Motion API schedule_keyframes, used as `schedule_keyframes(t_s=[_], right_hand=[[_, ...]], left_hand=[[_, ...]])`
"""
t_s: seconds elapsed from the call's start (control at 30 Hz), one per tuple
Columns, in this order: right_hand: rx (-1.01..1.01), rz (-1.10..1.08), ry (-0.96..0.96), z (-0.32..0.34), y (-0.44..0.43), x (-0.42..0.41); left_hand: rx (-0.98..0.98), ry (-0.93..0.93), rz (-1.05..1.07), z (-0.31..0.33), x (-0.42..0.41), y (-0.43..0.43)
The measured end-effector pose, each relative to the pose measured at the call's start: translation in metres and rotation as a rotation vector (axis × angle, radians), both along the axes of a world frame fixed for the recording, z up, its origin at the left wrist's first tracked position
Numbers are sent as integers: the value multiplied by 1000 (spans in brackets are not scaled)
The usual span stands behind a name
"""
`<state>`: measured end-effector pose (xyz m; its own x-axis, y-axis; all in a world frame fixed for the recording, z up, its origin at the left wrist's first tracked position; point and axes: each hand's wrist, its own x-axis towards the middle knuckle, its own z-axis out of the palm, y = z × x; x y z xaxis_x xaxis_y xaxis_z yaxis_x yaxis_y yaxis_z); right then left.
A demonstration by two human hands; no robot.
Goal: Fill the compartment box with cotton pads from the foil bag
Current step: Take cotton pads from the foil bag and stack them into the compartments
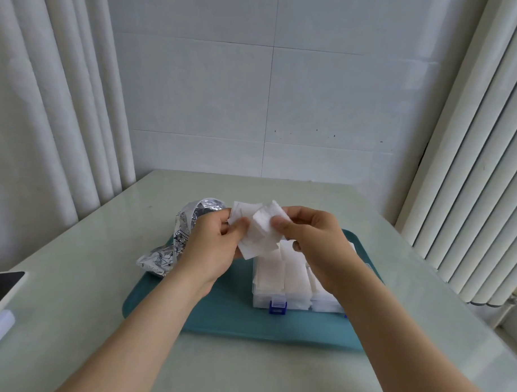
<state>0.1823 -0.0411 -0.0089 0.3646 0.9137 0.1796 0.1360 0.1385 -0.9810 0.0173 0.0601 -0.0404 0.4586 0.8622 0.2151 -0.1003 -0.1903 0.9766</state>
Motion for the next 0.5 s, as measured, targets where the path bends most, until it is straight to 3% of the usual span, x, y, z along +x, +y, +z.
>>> schedule_keyframes(t_s=[0.13, 0.33, 0.5], right_hand=[[-25, -32, 98, -3, 1, -6], [2, -192, -201, -3, 2, -13], [-8, -233, -299, -4, 3, -13]], left_hand=[[35, 19, 12, -2, 3, -4], [29, 25, -82, 5, 2, -11], [-3, 44, -170, 8, -2, -10]])
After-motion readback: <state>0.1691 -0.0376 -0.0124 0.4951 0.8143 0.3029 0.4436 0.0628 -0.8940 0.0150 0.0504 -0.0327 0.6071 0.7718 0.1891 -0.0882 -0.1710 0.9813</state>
